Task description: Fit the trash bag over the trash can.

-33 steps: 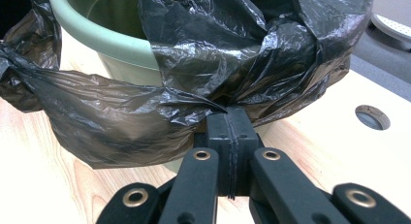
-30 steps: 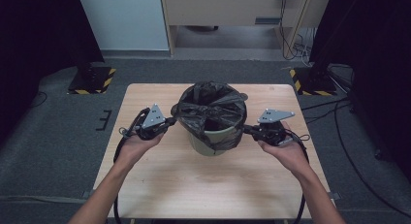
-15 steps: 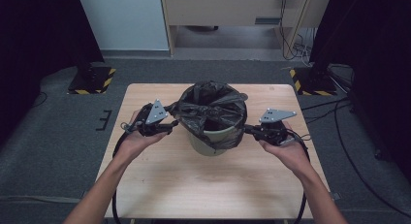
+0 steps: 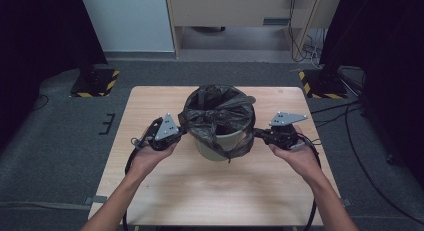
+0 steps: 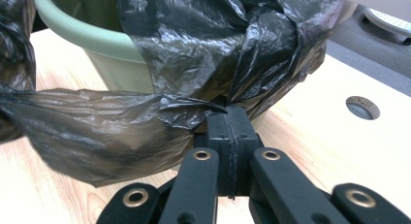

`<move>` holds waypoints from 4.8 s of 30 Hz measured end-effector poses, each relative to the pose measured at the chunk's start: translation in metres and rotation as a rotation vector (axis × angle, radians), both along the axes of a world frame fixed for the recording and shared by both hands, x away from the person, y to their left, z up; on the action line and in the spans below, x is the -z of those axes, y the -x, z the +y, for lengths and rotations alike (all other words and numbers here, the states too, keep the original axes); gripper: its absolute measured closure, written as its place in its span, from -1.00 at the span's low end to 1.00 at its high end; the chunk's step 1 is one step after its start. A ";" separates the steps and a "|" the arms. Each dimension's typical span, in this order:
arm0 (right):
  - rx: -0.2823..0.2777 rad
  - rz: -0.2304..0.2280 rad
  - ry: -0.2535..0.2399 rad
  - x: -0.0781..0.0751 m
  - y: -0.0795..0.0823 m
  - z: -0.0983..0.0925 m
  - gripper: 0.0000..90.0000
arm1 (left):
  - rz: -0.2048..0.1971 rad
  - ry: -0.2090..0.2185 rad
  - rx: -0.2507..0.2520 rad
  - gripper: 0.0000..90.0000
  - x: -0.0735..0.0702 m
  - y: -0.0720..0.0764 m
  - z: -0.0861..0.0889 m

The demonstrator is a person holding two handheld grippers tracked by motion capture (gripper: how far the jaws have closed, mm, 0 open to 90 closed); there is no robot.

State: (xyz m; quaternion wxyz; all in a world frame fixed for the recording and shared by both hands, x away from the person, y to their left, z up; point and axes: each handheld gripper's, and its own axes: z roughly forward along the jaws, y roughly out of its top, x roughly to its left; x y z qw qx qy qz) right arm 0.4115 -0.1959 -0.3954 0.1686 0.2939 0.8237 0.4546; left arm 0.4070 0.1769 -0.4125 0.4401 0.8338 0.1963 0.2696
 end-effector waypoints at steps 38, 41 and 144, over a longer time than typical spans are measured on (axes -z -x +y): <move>0.057 0.008 -0.012 0.010 0.001 -0.021 1.00 | 0.006 0.022 -0.034 1.00 -0.005 -0.027 -0.028; 0.069 0.012 -0.016 0.009 -0.001 -0.026 1.00 | -0.007 0.042 -0.012 1.00 -0.004 -0.014 -0.026; 0.114 0.013 -0.025 0.030 0.010 -0.041 -0.14 | -0.011 -0.029 0.087 0.96 0.040 0.014 -0.044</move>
